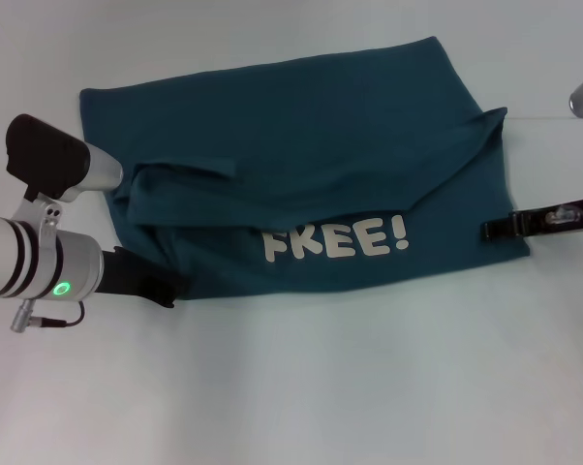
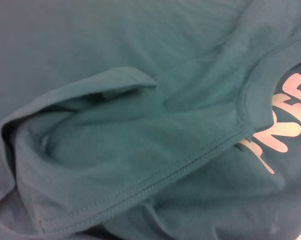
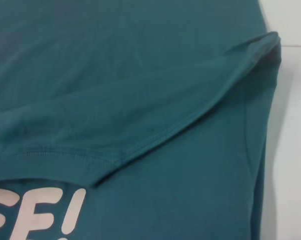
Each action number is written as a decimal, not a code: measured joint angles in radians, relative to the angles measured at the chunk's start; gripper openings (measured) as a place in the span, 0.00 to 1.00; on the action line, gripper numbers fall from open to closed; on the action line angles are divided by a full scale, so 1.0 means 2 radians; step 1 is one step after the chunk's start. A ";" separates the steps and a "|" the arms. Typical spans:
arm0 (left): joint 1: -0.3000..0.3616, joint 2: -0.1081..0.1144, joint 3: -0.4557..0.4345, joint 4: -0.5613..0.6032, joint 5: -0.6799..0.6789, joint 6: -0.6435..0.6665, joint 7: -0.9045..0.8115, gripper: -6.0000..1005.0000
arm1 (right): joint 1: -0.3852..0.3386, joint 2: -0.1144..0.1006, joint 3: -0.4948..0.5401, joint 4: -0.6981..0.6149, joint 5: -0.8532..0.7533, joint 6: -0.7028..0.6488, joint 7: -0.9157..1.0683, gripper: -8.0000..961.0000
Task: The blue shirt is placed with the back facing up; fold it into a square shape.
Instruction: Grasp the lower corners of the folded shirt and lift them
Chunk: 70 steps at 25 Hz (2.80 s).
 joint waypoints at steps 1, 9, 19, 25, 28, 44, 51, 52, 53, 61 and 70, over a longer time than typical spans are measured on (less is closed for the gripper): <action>0.000 0.000 0.000 0.000 0.000 0.000 0.000 0.03 | 0.002 0.000 0.000 0.006 0.000 0.003 -0.001 0.75; -0.002 0.000 0.001 -0.003 0.000 -0.001 0.000 0.03 | 0.014 0.000 0.003 0.027 0.001 0.019 -0.006 0.72; -0.001 0.001 0.000 -0.004 0.000 -0.001 0.001 0.03 | 0.015 -0.002 0.004 0.033 0.001 0.022 -0.006 0.58; 0.000 0.001 -0.001 -0.004 0.000 -0.001 0.005 0.03 | 0.013 -0.003 0.000 0.039 0.000 0.026 -0.012 0.38; 0.000 0.001 -0.002 -0.004 0.000 -0.001 0.005 0.03 | 0.005 0.000 0.000 0.034 0.001 0.027 -0.025 0.25; 0.029 -0.002 -0.002 0.027 0.000 0.028 0.011 0.03 | -0.094 0.008 -0.125 -0.114 0.052 -0.004 0.013 0.04; 0.069 -0.003 -0.002 0.065 -0.021 0.061 0.022 0.03 | -0.158 0.008 -0.196 -0.190 0.053 -0.013 0.052 0.04; 0.076 -0.003 -0.002 0.072 -0.026 0.068 0.025 0.03 | -0.170 0.009 -0.206 -0.203 0.053 -0.013 0.055 0.04; 0.082 -0.003 -0.001 0.080 -0.029 0.073 0.026 0.03 | -0.188 0.010 -0.222 -0.221 0.055 -0.013 0.058 0.04; 0.129 -0.005 0.003 0.127 -0.040 0.117 0.035 0.03 | -0.246 0.013 -0.265 -0.262 0.059 -0.009 0.059 0.04; 0.174 -0.005 0.003 0.153 -0.070 0.146 0.064 0.03 | -0.305 0.018 -0.302 -0.305 0.065 0.006 0.052 0.05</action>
